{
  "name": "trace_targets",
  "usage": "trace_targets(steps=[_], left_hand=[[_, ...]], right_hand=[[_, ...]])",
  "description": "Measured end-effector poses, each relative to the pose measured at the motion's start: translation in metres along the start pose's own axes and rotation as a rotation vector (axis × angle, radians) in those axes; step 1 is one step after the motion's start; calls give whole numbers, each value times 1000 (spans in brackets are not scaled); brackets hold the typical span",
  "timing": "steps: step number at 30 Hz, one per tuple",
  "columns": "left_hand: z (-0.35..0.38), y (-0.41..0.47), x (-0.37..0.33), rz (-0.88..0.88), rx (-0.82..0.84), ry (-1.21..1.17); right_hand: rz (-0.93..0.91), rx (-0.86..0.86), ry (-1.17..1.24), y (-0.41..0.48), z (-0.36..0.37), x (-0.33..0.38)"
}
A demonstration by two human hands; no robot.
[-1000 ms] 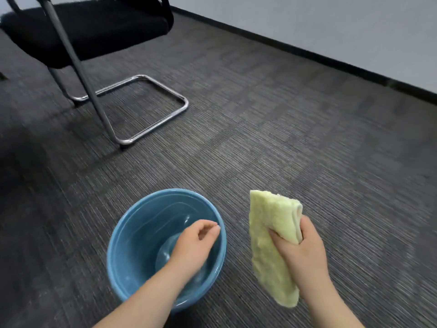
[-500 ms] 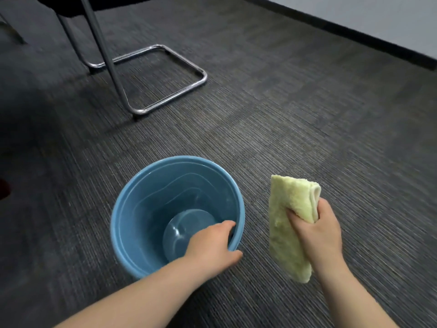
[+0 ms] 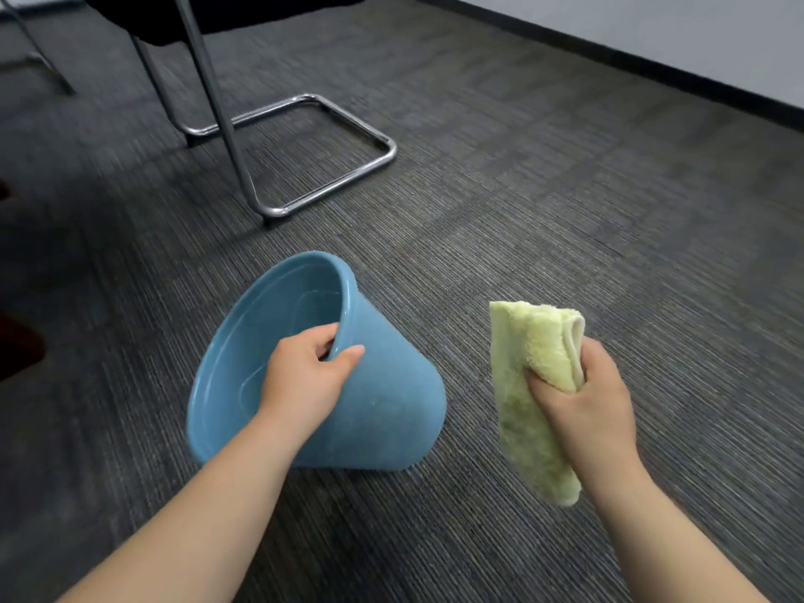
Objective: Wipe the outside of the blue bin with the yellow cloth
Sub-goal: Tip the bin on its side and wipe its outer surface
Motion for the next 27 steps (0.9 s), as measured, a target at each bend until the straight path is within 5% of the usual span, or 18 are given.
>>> trace_targets(steps=[10, 17, 25, 27], left_hand=[[21, -4, 26, -76, 142, -300], [27, -5, 35, -118, 190, -417], [31, -10, 36, -153, 270, -456], [31, -11, 34, -139, 261, -453]], right_hand=[[-217, 45, -327, 0, 37, 30], [-350, 240, -549, -5, 73, 28], [-140, 658, -168, -6, 85, 4], [-177, 640, -147, -7, 82, 8]])
Point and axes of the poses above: each hand's wrist, its own y-axis towards the middle knuckle, its own z-axis out of the palm, x = y × z, the point moved 8 cm from there along y, towards the middle knuckle, and after that the axes turned 14 degrees about -y, right-handed, at the moved point
